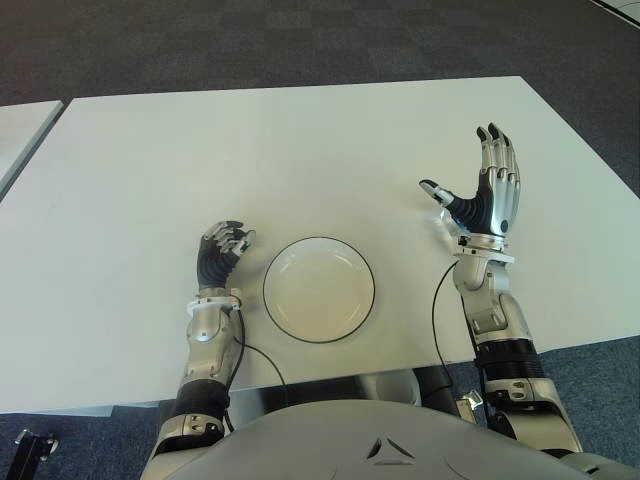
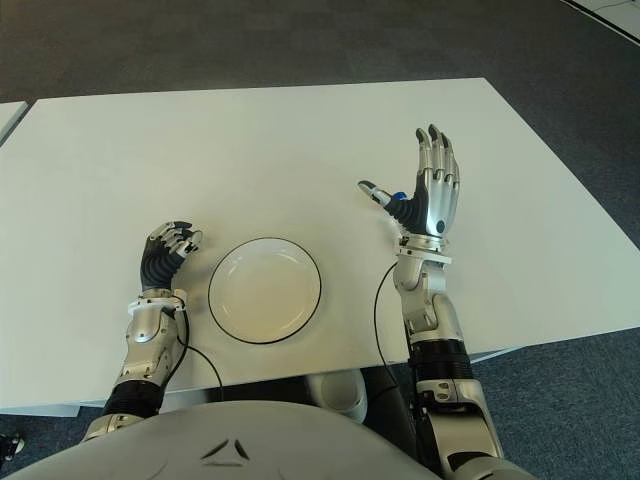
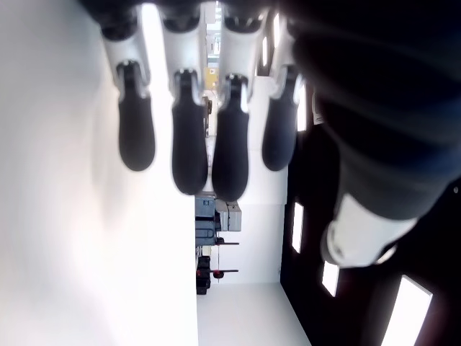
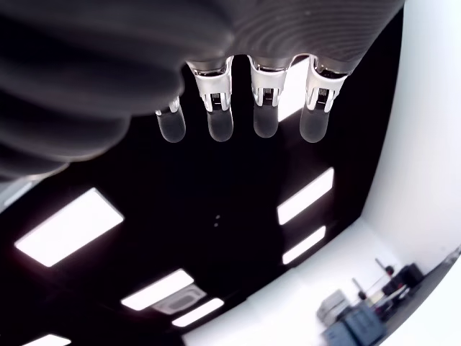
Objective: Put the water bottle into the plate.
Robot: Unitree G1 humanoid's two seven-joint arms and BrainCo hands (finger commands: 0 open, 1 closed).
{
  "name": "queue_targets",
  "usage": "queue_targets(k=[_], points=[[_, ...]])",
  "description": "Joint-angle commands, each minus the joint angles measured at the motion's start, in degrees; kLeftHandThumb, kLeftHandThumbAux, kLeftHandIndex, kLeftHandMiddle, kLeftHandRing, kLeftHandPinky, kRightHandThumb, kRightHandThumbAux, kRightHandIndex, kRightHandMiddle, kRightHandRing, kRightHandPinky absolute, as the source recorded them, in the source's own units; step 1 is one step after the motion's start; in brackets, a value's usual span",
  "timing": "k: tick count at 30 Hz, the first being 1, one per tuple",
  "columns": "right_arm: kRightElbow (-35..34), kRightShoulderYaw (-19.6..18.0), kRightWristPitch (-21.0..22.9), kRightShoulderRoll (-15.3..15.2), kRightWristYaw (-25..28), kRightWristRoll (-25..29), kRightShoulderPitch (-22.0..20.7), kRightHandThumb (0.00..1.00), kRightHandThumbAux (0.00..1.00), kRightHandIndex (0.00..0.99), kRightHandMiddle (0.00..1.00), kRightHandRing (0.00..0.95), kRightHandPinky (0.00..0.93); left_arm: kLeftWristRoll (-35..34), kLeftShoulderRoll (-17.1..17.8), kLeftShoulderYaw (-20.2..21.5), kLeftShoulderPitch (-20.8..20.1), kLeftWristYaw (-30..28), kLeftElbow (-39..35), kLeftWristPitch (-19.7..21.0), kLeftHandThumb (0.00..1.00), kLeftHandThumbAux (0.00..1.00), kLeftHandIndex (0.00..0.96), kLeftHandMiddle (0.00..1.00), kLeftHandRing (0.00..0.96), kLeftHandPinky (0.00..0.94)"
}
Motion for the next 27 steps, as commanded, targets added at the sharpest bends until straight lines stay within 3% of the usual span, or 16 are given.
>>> queue_targets(k=[1, 9, 19, 27], points=[[1.50, 1.28, 7.71, 0.25, 4.74, -0.42, -2.53, 0.564, 0.194, 0.000, 0.000, 0.000, 0.000, -0.25, -0.07, -0.33, 1.43, -1.46, 1.94, 0.55, 0.705, 0.712, 0.433, 0.564, 0.541, 0.525], [2.25, 3.79, 18.72, -0.61, 12.43, -1.41, -4.11, 0.567, 0.180, 0.000, 0.000, 0.000, 0.000, -0.17, 0.34, -0.42, 1.60, -2.65, 1.66, 0.35, 0.704, 0.714, 0.433, 0.570, 0.554, 0.539], [4.90, 6.41, 23.65, -1.96, 16.23, -0.61, -5.02, 0.561, 0.195, 0.000, 0.000, 0.000, 0.000, -0.32, 0.47, -0.47, 1.78, -2.88, 1.11, 1.02, 0.704, 0.715, 0.433, 0.574, 0.563, 0.545], [7.05, 9.26, 27.96, -3.09, 23.38, -0.38, -6.03, 0.525, 0.208, 0.000, 0.000, 0.000, 0.000, -1.11, -0.79, 0.35, 2.03, -1.19, -0.34, 3.99, 0.706, 0.711, 0.433, 0.564, 0.538, 0.508]])
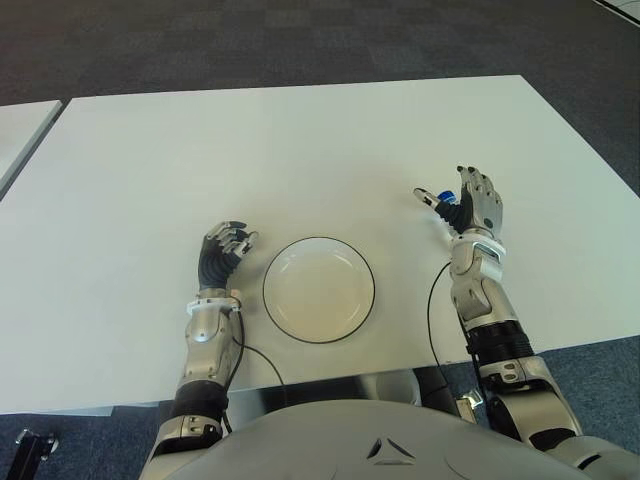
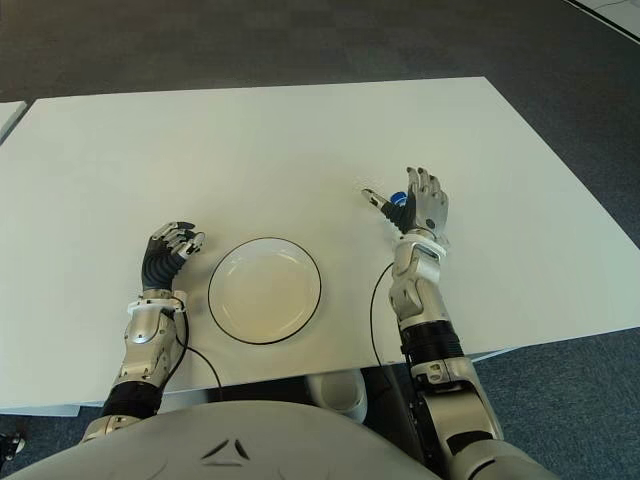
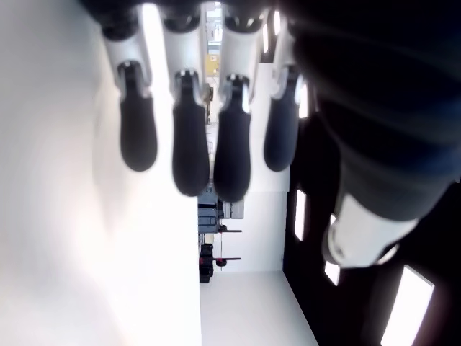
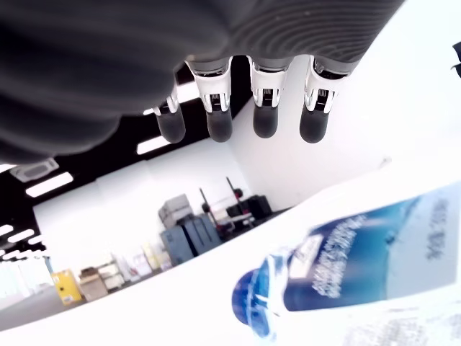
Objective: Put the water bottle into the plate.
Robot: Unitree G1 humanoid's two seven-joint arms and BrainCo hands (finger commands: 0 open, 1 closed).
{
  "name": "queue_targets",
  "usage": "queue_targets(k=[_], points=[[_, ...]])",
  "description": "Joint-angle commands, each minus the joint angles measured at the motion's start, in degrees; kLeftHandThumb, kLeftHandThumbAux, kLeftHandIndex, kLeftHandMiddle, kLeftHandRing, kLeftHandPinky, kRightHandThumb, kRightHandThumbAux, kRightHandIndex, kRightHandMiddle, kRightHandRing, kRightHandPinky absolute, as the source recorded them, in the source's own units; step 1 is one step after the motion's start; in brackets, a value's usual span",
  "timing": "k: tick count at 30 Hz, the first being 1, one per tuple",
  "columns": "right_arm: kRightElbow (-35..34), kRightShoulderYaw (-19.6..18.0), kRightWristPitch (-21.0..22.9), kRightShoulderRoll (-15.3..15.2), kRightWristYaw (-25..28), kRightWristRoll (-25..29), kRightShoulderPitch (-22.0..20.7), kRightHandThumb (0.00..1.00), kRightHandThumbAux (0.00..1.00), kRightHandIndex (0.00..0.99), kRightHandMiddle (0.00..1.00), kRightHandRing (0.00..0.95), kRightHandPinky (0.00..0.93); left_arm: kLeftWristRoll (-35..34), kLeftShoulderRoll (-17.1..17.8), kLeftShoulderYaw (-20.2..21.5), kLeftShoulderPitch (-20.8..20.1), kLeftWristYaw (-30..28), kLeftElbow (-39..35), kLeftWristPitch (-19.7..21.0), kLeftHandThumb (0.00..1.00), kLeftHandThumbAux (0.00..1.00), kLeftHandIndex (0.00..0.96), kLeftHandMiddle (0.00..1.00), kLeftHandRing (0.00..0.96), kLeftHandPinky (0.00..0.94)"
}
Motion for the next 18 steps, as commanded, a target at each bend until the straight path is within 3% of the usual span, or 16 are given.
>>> queue_targets(k=[1, 6, 9, 18], points=[[1.31, 2.09, 2.88, -0.84, 4.34, 0.38, -0.93, 0.519, 0.211, 0.000, 0.000, 0.000, 0.000, -0.39, -1.04, 0.26, 1.53, 0.81, 0.71, 2.45, 0.706, 0.711, 0.433, 0.563, 0.536, 0.507], [5.66, 5.08, 6.94, -1.51, 9.12, -0.60, -2.59, 0.506, 0.216, 0.000, 0.000, 0.000, 0.000, 0.23, -1.15, 0.39, 1.49, 1.39, 0.86, 1.97, 0.706, 0.710, 0.433, 0.561, 0.532, 0.507], [10.82, 5.86, 7.27, -1.32, 8.95, 0.43, -4.17, 0.504, 0.213, 0.000, 0.000, 0.000, 0.000, 0.22, -1.17, 0.38, 1.42, 1.38, 1.06, 1.45, 0.706, 0.710, 0.433, 0.561, 0.531, 0.508], [17.86, 6.82, 10.48, 0.05, 9.21, 2.55, -7.25, 0.515, 0.204, 0.000, 0.000, 0.000, 0.000, 0.21, -1.16, 0.39, 1.35, 1.30, 1.33, 0.75, 0.707, 0.709, 0.434, 0.562, 0.527, 0.504]])
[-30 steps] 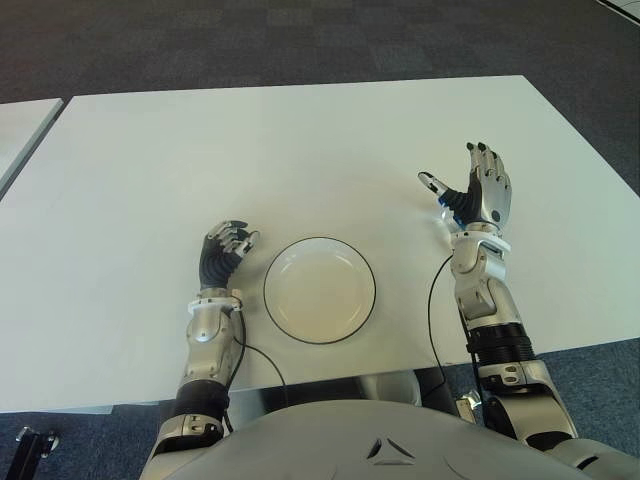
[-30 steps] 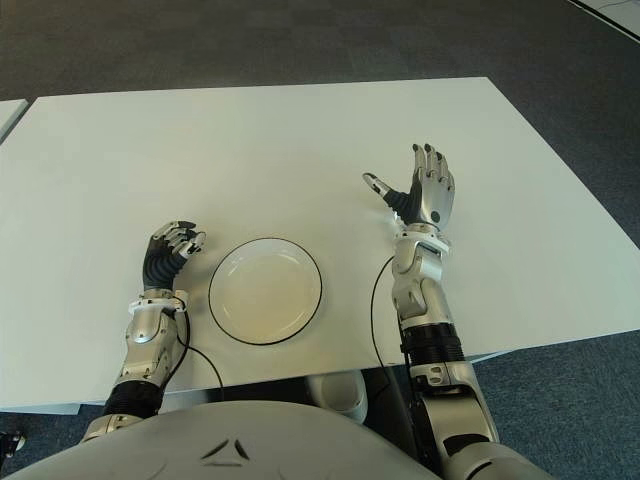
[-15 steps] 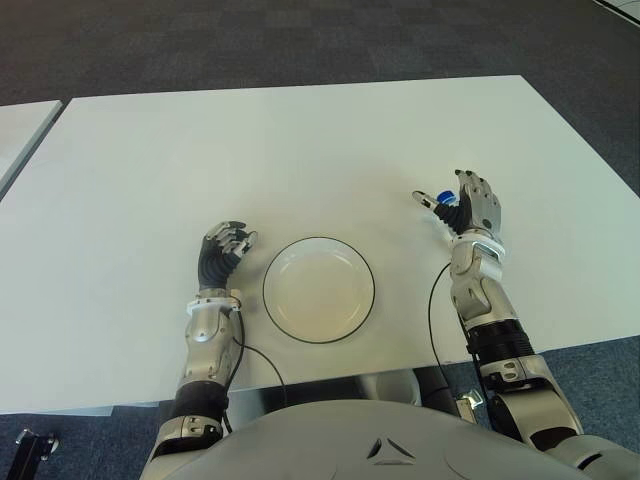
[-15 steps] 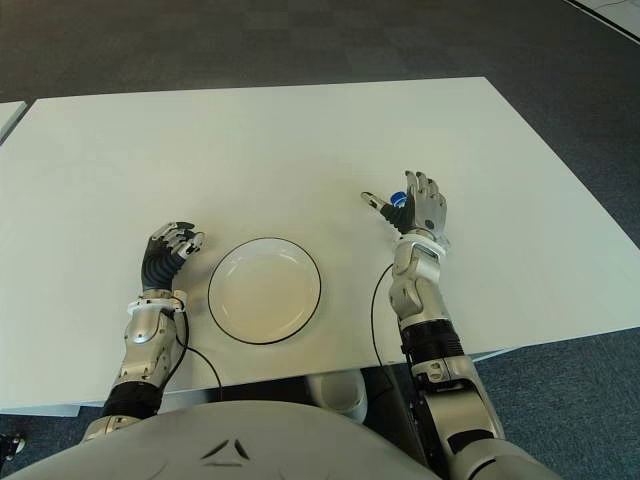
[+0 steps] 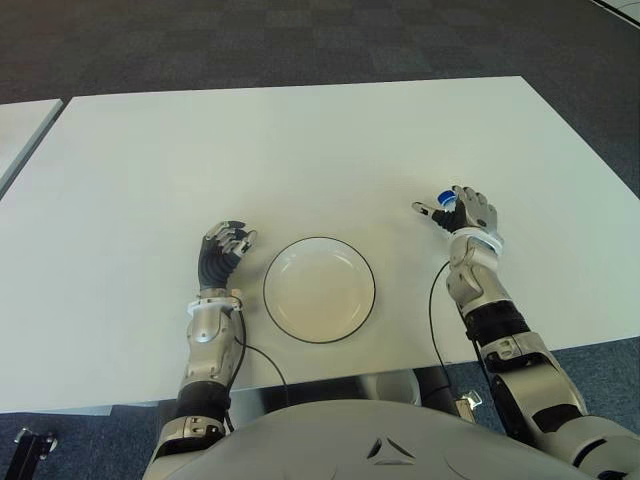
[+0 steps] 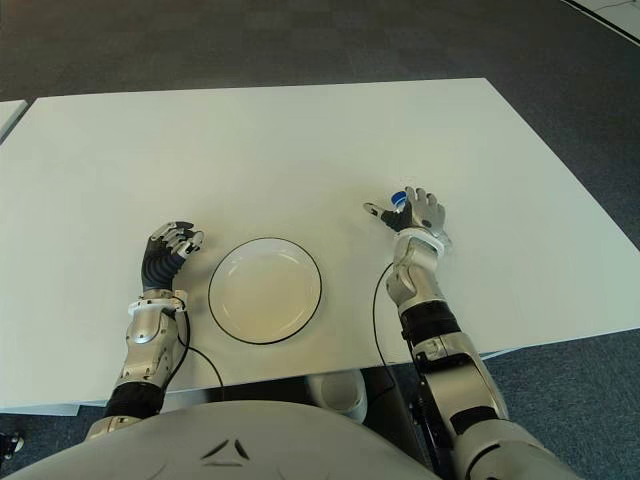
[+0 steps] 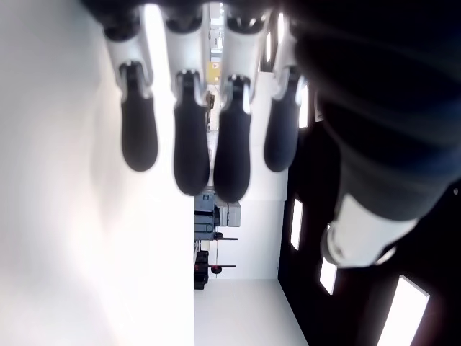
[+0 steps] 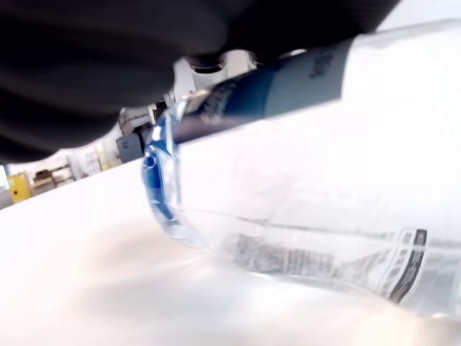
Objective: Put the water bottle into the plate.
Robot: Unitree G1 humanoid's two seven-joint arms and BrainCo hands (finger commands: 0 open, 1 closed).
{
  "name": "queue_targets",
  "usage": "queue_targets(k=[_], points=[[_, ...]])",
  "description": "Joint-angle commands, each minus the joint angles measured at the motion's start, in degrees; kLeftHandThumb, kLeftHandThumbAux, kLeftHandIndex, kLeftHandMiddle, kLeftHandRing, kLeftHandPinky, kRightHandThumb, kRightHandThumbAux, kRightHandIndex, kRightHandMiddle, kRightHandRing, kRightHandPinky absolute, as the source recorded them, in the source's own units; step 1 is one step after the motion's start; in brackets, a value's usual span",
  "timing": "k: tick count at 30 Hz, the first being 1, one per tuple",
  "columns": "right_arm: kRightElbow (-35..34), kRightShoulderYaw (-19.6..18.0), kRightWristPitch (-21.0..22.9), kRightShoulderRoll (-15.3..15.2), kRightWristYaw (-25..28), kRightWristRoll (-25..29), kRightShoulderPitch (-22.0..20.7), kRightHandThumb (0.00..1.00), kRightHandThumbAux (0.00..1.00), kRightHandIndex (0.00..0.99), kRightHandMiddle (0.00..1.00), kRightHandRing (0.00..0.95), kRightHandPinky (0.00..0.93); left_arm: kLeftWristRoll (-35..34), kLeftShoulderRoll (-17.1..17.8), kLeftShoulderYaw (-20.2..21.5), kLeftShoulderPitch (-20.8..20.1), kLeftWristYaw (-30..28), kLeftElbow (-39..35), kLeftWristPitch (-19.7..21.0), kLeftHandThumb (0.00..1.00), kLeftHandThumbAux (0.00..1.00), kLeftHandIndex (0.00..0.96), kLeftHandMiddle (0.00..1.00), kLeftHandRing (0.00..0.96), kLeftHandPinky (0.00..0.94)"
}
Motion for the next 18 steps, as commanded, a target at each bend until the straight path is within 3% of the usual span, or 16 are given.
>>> queue_targets(k=[1, 13, 18], points=[[5.83, 0.91, 1.40, 2.19, 1.07, 3.04, 0.14, 0.518, 0.205, 0.000, 0.000, 0.000, 0.000, 0.24, -0.46, 0.18, 1.19, 0.71, 1.48, 1.28, 0.707, 0.709, 0.434, 0.561, 0.527, 0.504], [18.29, 1.98, 3.22, 5.33, 0.05, 4.68, -4.09, 0.500, 0.245, 0.000, 0.000, 0.000, 0.000, -0.47, 0.12, 0.00, 0.89, -1.31, 2.78, -1.49, 0.706, 0.711, 0.434, 0.567, 0.545, 0.531], [23.90, 2.70, 1.24, 5.37, -1.85, 4.85, -5.05, 0.453, 0.276, 0.000, 0.000, 0.000, 0.000, -0.66, 0.53, 0.00, 0.74, -2.15, 3.31, -2.14, 0.705, 0.712, 0.434, 0.570, 0.550, 0.538]])
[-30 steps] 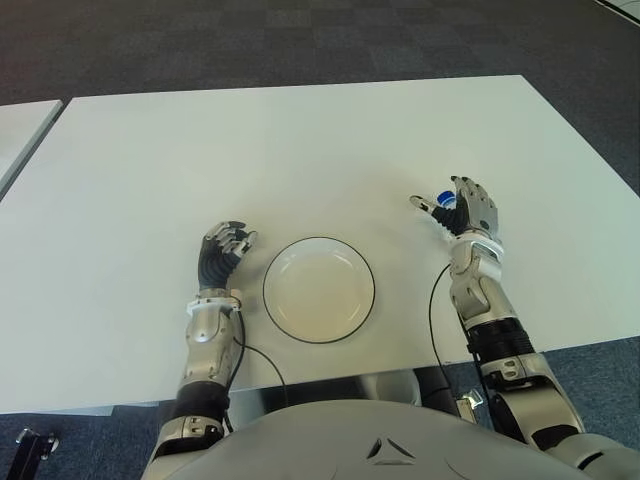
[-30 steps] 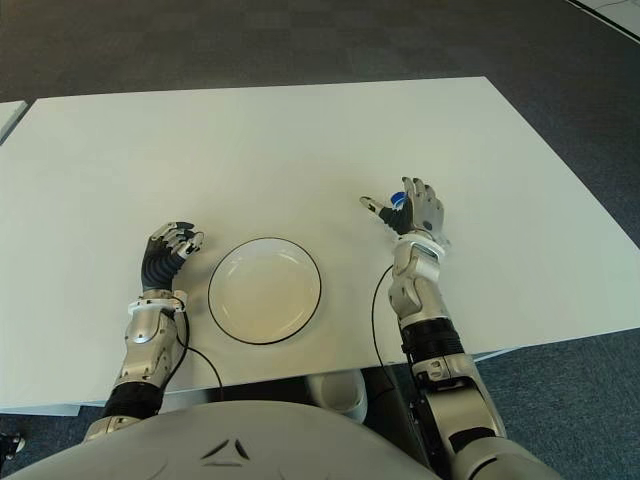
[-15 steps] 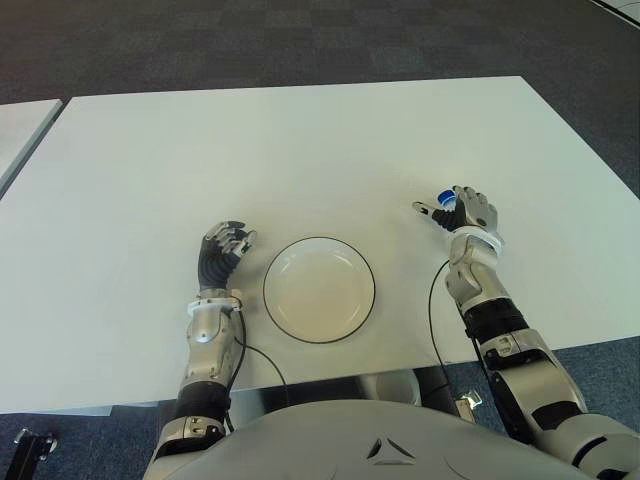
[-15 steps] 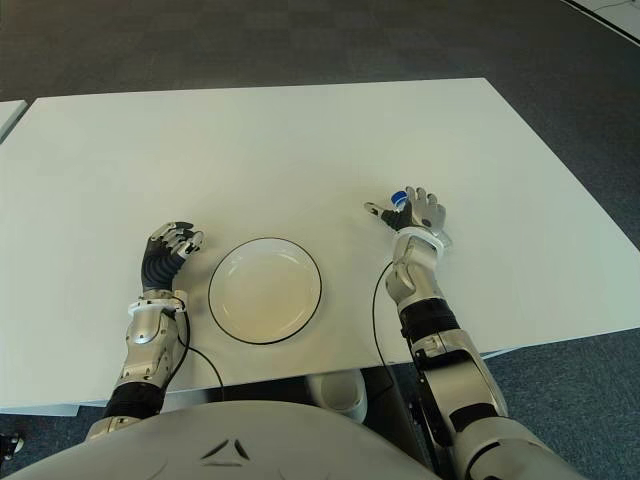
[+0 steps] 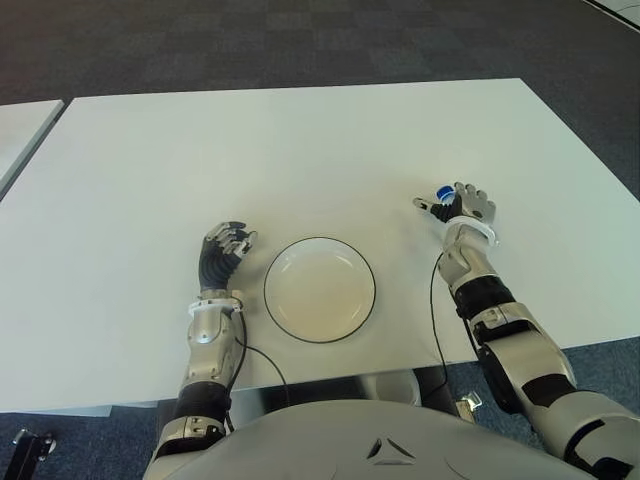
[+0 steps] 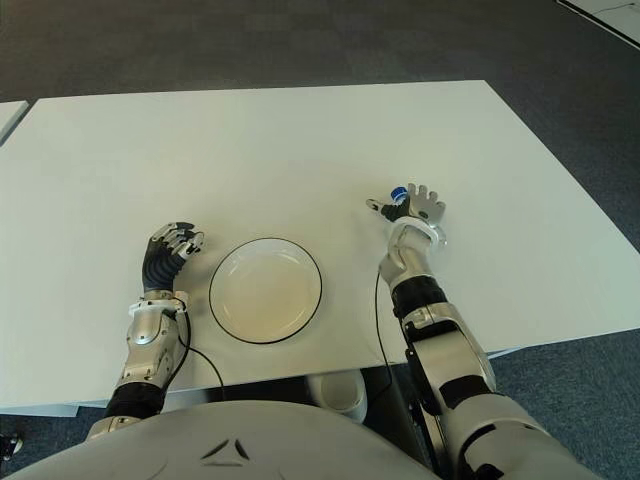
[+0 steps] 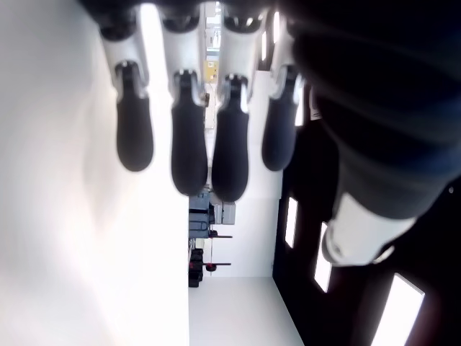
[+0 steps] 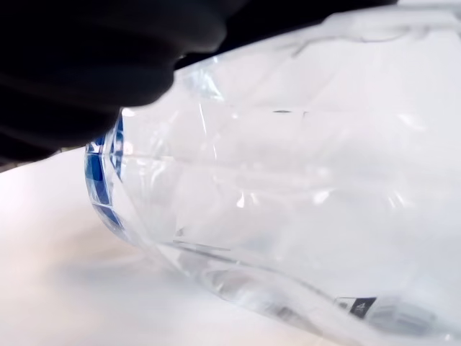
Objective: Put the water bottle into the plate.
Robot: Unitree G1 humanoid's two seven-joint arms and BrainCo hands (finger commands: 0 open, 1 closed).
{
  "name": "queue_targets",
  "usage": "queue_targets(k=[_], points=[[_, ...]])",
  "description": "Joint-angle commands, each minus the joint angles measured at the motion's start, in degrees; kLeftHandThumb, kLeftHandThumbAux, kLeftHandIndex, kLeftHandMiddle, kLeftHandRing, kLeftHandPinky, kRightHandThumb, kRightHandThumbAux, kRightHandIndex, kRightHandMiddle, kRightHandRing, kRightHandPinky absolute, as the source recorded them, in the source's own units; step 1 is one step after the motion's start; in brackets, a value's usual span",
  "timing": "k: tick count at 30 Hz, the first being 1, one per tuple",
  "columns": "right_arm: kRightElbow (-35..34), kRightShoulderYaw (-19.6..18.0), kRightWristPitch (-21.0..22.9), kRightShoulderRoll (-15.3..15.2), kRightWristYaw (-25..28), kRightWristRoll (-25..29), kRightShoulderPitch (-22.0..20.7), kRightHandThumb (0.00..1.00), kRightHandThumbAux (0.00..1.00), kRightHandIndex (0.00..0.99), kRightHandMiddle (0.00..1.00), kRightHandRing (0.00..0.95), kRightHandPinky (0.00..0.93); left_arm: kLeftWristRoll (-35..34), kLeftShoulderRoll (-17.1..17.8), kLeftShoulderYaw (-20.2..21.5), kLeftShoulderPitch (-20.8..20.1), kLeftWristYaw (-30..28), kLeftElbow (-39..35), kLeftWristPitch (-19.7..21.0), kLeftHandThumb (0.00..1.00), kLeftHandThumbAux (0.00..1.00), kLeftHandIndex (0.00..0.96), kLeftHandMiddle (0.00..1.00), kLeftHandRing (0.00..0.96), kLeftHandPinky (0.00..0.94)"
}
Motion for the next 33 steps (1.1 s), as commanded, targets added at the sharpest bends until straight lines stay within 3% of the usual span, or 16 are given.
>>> queue_targets(k=[1, 8, 17, 20, 23, 27, 33], points=[[9.06, 1.53, -1.78, 1.95, 1.64, 3.83, 3.82, 0.449, 0.278, 0.000, 0.000, 0.000, 0.000, -0.43, 0.50, 0.12, 0.88, -1.21, 2.06, 0.66, 0.705, 0.712, 0.434, 0.570, 0.551, 0.539], [15.90, 1.70, -7.20, 0.74, 0.45, 5.07, 3.08, 0.393, 0.328, 0.000, 0.000, 0.000, 0.000, -0.42, 0.66, 0.29, 1.11, -0.80, 1.39, 2.19, 0.706, 0.713, 0.434, 0.571, 0.559, 0.546], [23.77, 1.49, -14.36, -0.56, -3.50, 6.31, 0.78, 0.338, 0.421, 0.000, 0.000, 0.000, 0.125, -1.03, 0.87, 0.49, 0.91, -1.25, 1.63, 2.07, 0.706, 0.712, 0.433, 0.568, 0.559, 0.542], [25.26, 1.86, -15.23, -0.41, -5.20, 6.42, 0.43, 0.327, 0.451, 0.008, 0.053, 0.085, 0.220, -1.37, 1.00, 0.44, 0.88, -1.72, 1.79, 1.77, 0.706, 0.712, 0.433, 0.570, 0.560, 0.545], [26.12, 1.91, -16.12, -0.39, -7.01, 6.75, 0.16, 0.337, 0.475, 0.056, 0.128, 0.179, 0.310, -1.59, 1.21, 0.46, 0.85, -2.02, 1.90, 1.56, 0.706, 0.713, 0.434, 0.572, 0.562, 0.548], [25.80, 1.73, -16.52, -0.26, -8.76, 7.55, 0.16, 0.352, 0.488, 0.114, 0.179, 0.232, 0.357, -1.62, 1.29, 0.46, 0.86, -2.14, 1.91, 1.49, 0.706, 0.713, 0.434, 0.573, 0.564, 0.547], [25.53, 1.54, -17.57, -0.15, -10.86, 9.08, 0.42, 0.402, 0.511, 0.317, 0.280, 0.322, 0.446, -2.09, 1.44, 0.54, 0.87, -2.52, 1.92, 1.38, 0.705, 0.713, 0.433, 0.571, 0.562, 0.541]])
